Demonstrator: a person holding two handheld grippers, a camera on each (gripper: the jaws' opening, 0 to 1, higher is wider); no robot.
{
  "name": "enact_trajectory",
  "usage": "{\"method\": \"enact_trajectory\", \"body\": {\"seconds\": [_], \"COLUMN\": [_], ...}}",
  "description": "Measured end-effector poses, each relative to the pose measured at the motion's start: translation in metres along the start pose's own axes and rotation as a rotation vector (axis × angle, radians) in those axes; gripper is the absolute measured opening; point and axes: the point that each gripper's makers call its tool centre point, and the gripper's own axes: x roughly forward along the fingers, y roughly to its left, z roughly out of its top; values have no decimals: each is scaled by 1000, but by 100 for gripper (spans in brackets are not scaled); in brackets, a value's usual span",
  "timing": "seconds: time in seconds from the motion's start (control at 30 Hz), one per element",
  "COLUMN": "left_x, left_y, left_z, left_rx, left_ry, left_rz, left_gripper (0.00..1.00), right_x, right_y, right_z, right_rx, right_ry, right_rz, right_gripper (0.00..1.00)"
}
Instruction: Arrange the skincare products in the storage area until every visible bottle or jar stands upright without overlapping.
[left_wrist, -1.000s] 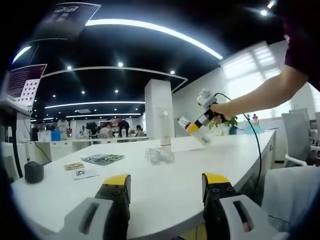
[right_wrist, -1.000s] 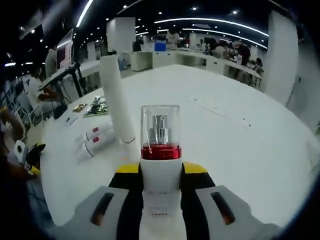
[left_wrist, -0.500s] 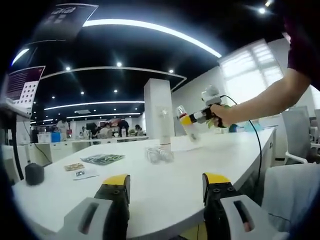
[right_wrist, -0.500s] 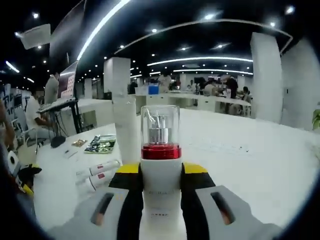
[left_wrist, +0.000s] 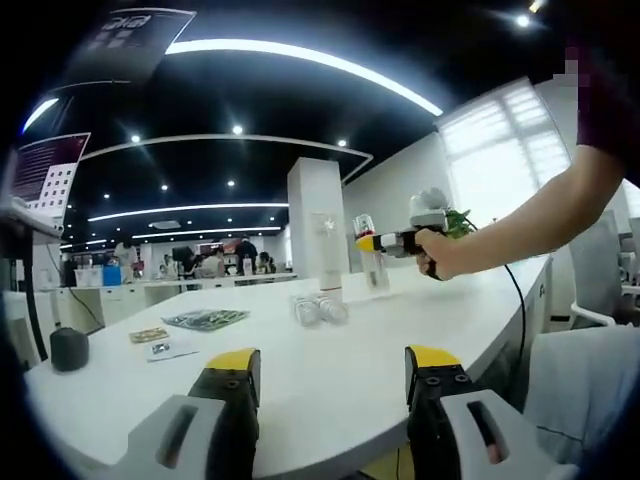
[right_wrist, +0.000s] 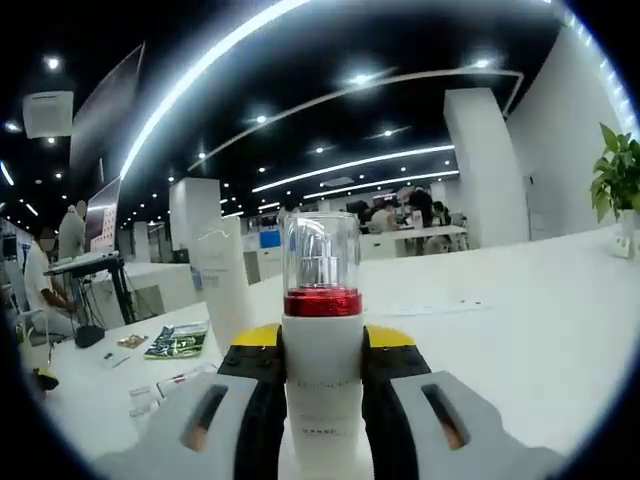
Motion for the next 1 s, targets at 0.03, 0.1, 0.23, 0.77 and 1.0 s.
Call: {"method": "enact_trajectory", "body": {"seconds": [0.03,0.1,0.23,0.77,1.0], "left_x": [0,0,0,-1,-1], "left_y": [0,0,-1,-2,-1], "left_z": [0,0,0,0,-1], "left_rx": [1,7,18,25,20], "left_ry": [0,2,0,1,2], "left_rz": [0,0,1,5,6], "left_gripper": [60,60,60,60,61], "right_x": [2,5,11,-1,-2], "right_y": [0,0,1,7,9], "right_z": [-3,-6,-3,-1,0], "right_rx": [1,0,0,-91,-125], "right_ry": [0,-4,-51,-139,-184], "right_rz": [-3,-12,-6,-10,0], "right_gripper": [26,26,26,26,27]}}
